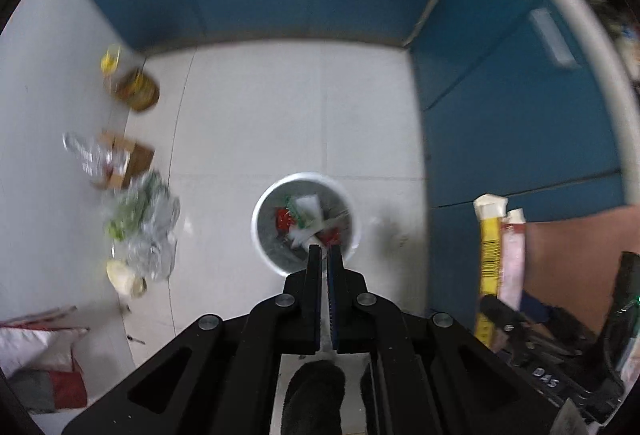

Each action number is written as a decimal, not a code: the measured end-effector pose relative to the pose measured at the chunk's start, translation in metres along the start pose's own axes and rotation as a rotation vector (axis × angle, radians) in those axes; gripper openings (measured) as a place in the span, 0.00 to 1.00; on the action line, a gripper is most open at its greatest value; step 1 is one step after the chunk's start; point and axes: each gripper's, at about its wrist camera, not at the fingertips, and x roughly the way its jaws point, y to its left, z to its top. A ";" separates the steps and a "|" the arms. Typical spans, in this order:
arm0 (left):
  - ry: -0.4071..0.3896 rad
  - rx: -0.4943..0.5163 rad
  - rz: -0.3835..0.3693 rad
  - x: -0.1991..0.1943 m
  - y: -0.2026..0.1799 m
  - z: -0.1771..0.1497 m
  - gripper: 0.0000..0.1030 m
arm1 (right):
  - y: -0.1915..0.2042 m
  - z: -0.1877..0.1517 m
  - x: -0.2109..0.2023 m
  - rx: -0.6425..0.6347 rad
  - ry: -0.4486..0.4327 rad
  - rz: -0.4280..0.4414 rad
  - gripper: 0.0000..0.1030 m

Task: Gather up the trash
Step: 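Carry both items over the trash bin and open both tools to drop them, then move both tools back toward the countertop, then grasp the white sachet with the left tool while the right tool grasps the red-white sugar bag, then carry both items over the trash bin and open both tools to drop them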

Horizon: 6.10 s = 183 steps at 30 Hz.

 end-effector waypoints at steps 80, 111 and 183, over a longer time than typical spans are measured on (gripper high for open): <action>-0.387 0.706 0.090 -0.215 -0.495 -0.073 1.00 | -0.405 -0.185 -0.416 1.031 -0.548 -0.222 1.00; -0.019 0.626 -0.258 -0.113 -0.662 -0.016 0.07 | -0.506 -0.167 -0.396 1.091 -0.698 -0.289 0.18; -0.073 -0.230 0.226 0.103 0.089 -0.057 0.98 | 0.056 -0.002 0.189 -0.303 0.039 -0.324 1.00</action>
